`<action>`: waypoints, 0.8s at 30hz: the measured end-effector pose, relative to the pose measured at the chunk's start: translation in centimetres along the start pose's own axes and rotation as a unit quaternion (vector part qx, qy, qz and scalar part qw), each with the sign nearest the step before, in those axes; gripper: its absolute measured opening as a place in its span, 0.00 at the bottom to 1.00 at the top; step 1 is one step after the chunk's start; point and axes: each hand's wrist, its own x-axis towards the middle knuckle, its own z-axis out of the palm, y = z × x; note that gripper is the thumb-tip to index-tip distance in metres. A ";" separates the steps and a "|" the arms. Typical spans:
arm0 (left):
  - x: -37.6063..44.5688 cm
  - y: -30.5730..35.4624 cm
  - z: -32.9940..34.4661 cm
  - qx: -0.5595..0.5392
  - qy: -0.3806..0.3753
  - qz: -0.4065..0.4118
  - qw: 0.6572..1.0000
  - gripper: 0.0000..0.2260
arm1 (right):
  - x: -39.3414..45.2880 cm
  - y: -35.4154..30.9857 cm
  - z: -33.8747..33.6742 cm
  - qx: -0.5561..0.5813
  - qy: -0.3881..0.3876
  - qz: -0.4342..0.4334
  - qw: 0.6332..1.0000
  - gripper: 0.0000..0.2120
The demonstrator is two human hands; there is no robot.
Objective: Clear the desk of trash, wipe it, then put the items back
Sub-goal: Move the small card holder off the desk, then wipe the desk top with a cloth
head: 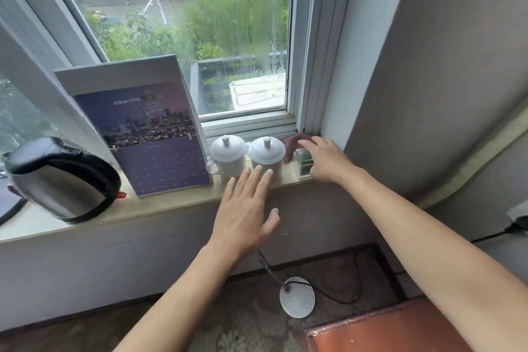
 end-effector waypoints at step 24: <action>0.0 -2.6 -2.2 -0.113 0.101 0.073 0.986 0.28 | 4.8 -5.1 -3.9 0.042 0.213 0.088 0.972 0.05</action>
